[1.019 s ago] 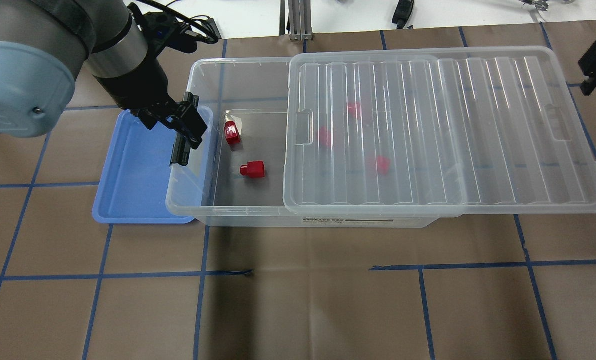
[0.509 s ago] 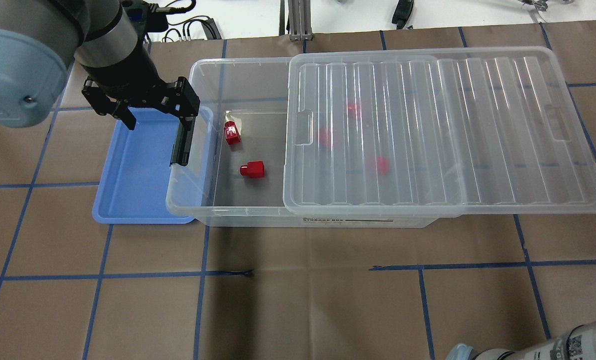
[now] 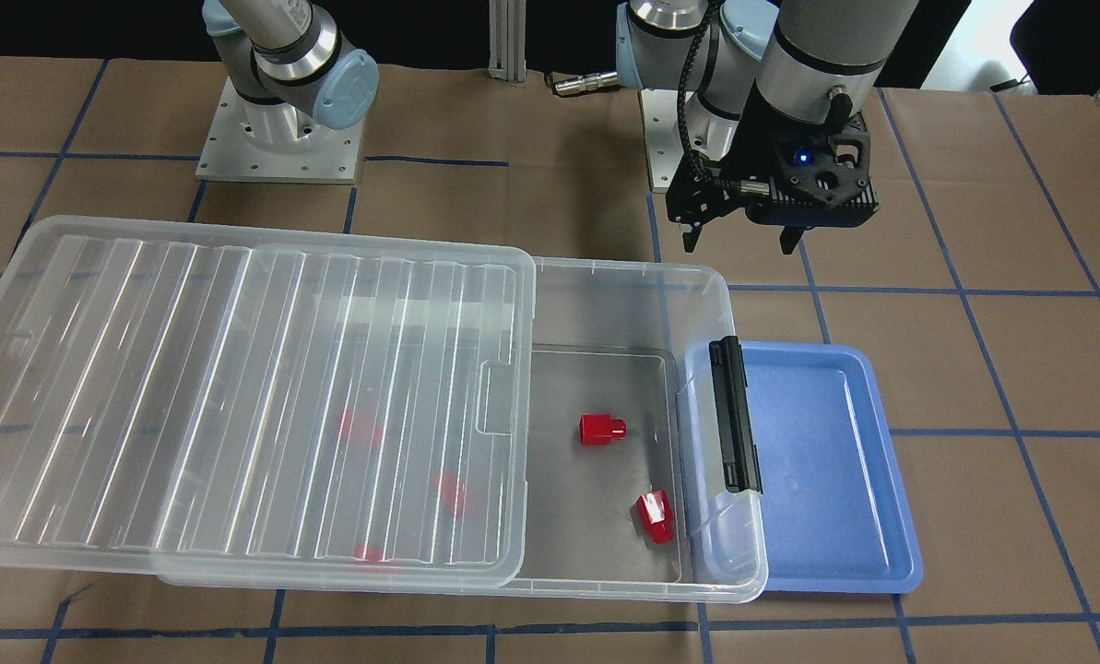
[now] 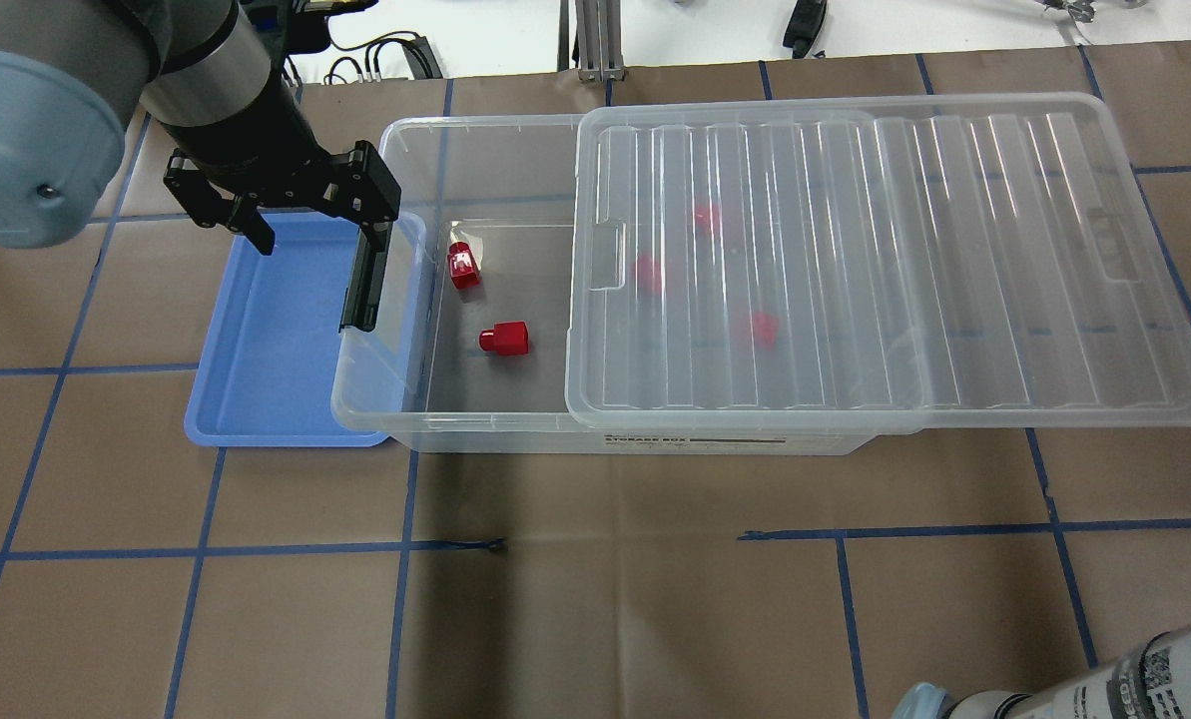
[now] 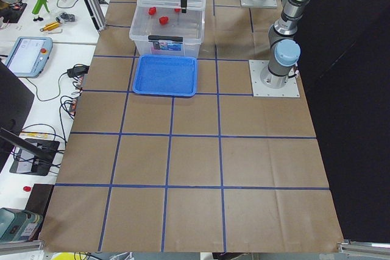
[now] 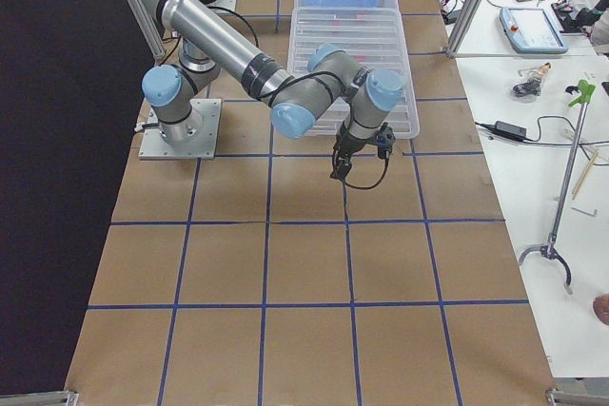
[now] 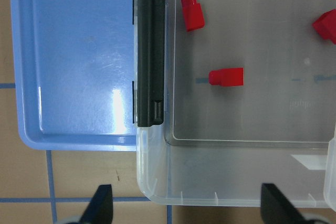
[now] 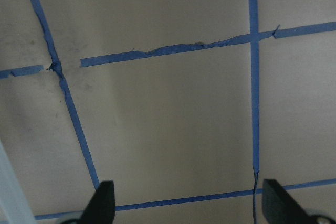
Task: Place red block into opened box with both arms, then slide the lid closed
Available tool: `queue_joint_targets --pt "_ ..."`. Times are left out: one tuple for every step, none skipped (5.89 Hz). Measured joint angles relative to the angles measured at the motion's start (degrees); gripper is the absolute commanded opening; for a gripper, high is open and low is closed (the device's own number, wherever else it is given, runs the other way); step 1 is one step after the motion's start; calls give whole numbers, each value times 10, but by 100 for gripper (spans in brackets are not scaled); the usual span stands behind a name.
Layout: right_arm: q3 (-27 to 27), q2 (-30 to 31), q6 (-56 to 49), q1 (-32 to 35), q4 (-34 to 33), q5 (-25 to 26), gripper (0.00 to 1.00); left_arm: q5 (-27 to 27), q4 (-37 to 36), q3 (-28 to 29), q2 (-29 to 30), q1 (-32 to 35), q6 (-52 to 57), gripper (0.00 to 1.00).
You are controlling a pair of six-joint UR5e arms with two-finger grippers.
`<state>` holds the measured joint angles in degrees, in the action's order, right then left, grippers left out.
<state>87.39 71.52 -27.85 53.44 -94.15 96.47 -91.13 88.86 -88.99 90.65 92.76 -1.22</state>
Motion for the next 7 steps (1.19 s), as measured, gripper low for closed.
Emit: queue_joint_targets --pt "9 6 0 3 -1 -20 100 -2 -1 0 -3 -1 10 98" --pt "13 9 0 10 -2 -38 100 -3 -2 0 -3 -2 13 98" --pt "15 11 0 21 -1 -51 100 -3 -2 0 -3 -2 14 98" --pt "16 15 0 33 3 -63 100 -3 -3 0 -4 -2 15 98" --pt "17 18 1 45 6 -74 100 -3 -3 0 -6 -4 15 98" --pt "21 24 2 56 8 -84 100 -3 -3 0 -8 -6 15 98" --pt "32 31 2 63 9 -94 100 -2 -3 0 -7 -7 16 98"
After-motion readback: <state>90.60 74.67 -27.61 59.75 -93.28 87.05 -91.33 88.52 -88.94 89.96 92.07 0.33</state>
